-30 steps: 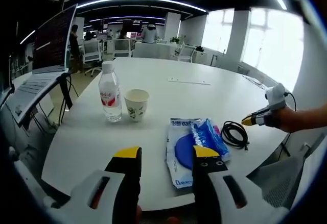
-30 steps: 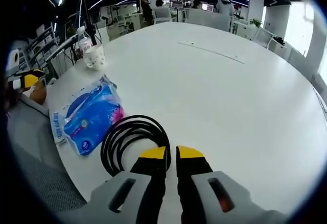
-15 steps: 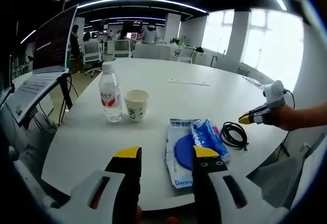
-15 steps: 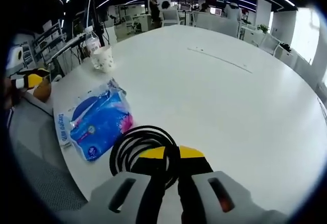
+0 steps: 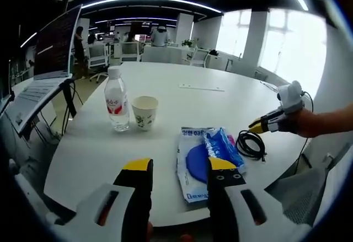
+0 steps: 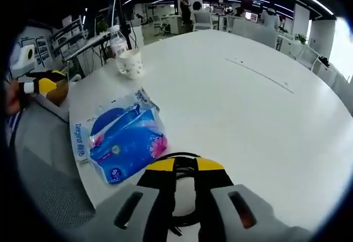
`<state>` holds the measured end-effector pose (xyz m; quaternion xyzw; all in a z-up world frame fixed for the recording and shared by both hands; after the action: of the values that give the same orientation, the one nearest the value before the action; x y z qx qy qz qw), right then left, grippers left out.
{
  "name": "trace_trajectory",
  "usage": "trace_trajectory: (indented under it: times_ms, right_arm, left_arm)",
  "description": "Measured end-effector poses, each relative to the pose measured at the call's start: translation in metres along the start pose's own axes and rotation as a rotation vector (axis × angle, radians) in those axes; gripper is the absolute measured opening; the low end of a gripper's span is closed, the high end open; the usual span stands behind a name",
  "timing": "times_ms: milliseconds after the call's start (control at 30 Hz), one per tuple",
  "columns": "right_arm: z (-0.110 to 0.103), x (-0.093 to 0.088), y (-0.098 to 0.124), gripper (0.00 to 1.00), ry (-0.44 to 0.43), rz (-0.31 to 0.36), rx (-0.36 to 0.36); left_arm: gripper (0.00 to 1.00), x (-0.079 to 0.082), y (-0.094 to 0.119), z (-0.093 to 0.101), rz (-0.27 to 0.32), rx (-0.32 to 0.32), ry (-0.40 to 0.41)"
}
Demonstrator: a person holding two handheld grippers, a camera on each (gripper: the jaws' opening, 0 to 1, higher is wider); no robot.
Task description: Arrange the tabletop items into an orderly group along one side of the table until the central work area is clear of visible clutter.
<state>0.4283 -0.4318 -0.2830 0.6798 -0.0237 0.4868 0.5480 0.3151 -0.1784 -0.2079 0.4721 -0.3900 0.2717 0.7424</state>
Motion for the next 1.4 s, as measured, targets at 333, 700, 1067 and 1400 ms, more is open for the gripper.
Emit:
trace_trajectory:
  times_ms: [333, 700, 1067, 1400]
  right_arm:
    - [-0.012, 0.02, -0.017, 0.12, 0.039, -0.005, 0.056]
    - [-0.029, 0.029, -0.033, 0.12, 0.065, -0.037, 0.114]
    - [-0.038, 0.027, -0.049, 0.19, 0.007, -0.087, 0.166]
    - [-0.041, 0.028, -0.055, 0.12, 0.044, -0.099, 0.199]
  left_arm:
    - [0.38, 0.001, 0.0, -0.001, 0.0, -0.001, 0.001]
    - [0.37, -0.001, 0.001, -0.005, 0.003, 0.008, 0.013]
    - [0.37, 0.001, 0.001, -0.006, 0.005, 0.005, 0.012]
    - [0.37, 0.001, 0.002, -0.007, 0.005, 0.004, 0.019]
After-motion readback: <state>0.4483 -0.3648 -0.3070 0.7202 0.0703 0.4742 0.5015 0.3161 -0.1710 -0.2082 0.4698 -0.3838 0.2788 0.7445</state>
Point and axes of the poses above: the point that each gripper's makers call its tool centre point, and the gripper's own axes: y roughly backward along the fingers, z roughly to its right, x roughly out of its top, the point moved 1 cm from there along y, roughly backward along the fingers, and after that the axes turned 10 degrees about -x, right-handed, at the moved point
